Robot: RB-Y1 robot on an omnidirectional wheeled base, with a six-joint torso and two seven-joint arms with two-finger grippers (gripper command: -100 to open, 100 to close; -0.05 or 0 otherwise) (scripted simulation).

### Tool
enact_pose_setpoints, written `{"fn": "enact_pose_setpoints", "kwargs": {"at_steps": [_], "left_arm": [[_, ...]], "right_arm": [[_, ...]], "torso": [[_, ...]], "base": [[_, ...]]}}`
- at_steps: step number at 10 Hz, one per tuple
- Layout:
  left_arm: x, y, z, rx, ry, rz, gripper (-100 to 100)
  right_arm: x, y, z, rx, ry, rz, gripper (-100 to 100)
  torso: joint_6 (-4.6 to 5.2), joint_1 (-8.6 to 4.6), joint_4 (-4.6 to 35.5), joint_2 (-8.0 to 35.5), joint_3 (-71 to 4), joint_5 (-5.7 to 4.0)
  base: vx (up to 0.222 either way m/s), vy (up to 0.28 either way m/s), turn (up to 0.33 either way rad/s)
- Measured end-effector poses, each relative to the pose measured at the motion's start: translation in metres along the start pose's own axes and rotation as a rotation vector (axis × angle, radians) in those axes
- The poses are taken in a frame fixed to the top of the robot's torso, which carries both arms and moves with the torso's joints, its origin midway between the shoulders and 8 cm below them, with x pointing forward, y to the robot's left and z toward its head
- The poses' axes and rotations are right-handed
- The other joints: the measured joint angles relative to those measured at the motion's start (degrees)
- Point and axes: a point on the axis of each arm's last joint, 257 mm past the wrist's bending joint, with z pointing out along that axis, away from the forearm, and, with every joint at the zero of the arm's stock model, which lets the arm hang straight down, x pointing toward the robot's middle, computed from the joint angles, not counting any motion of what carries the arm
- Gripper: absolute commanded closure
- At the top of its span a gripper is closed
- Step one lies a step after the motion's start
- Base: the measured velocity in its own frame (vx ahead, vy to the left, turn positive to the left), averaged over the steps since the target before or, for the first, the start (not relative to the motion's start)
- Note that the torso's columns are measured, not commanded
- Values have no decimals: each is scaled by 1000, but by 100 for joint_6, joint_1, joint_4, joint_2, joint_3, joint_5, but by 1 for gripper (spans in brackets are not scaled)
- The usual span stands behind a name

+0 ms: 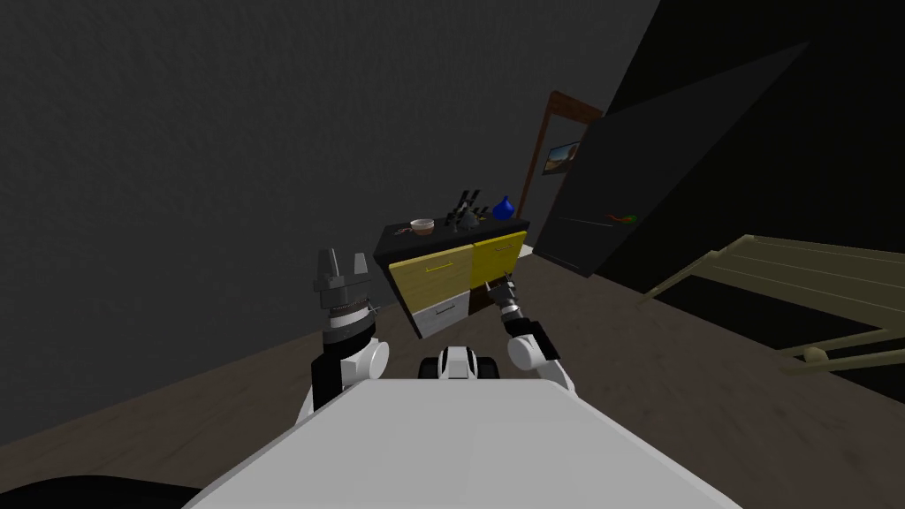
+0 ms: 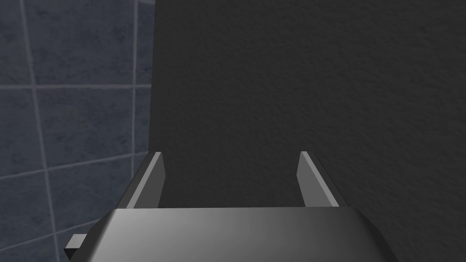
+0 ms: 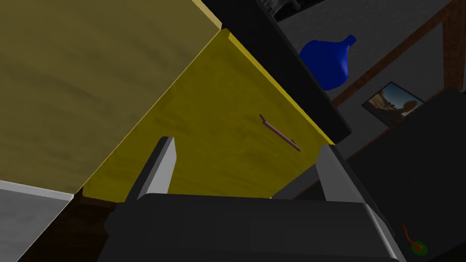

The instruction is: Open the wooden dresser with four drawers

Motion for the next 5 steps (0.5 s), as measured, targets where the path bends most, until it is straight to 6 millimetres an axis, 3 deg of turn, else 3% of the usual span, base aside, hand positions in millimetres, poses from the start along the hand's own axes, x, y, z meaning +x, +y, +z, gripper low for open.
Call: {"fn": "enact_pose_setpoints", "kwargs": {"at_steps": [4, 5], "left_arm": [[0, 0, 0, 0, 0, 0, 0], [0, 0, 0, 0, 0, 0, 0]], "right_arm": [[-5, -46, 2, 115, -23, 160, -100], [-6, -48, 1, 119, -28, 191, -100]], "torso": [[1, 1, -1, -1, -1, 0], [1, -5, 1, 2, 1, -1]], "base": [[7, 24, -64], [8, 19, -147]]}}
